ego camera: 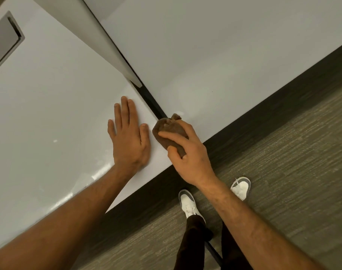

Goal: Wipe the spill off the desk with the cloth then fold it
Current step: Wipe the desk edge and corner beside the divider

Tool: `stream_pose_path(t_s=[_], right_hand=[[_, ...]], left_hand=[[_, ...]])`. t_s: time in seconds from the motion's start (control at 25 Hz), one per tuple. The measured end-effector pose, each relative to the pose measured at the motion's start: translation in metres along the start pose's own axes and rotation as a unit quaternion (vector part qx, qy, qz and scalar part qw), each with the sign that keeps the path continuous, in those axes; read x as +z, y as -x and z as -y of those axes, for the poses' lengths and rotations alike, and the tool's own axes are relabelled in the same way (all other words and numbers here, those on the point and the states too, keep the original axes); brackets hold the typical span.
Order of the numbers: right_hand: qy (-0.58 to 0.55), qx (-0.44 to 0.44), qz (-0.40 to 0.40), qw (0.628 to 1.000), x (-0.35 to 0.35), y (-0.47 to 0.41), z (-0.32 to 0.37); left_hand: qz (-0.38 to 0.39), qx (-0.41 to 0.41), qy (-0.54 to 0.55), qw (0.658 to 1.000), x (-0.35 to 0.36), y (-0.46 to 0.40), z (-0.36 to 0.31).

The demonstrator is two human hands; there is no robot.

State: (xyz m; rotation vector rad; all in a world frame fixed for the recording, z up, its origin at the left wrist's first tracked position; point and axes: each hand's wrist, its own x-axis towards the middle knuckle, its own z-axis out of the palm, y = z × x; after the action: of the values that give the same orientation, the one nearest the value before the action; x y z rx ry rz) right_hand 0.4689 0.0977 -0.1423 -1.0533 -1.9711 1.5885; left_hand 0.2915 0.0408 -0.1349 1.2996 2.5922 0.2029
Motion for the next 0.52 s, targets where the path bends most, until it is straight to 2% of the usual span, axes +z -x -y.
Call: stream_pose_path(t_s=[0.2,0.36,0.44,0.52], right_hand=[[-0.080,0.073,-0.185,0.977,0.042,0.043,0.005],[-0.165,0.130,-0.341,0.916,0.099,0.060,0.025],[-0.199,0.159,-0.380,0.889,0.122,0.060,0.039],[-0.207,0.171,-0.374,0.888,0.141,0.067,0.046]], left_hand=[[-0.001,0.017,-0.003,1.000,0.001,-0.001,0.002],[0.007,0.025,-0.003,1.000,0.000,0.001,0.001],[0.009,0.024,-0.002,1.000,-0.001,0.001,0.000],[0.008,0.029,-0.009,1.000,-0.001,0.001,0.000]])
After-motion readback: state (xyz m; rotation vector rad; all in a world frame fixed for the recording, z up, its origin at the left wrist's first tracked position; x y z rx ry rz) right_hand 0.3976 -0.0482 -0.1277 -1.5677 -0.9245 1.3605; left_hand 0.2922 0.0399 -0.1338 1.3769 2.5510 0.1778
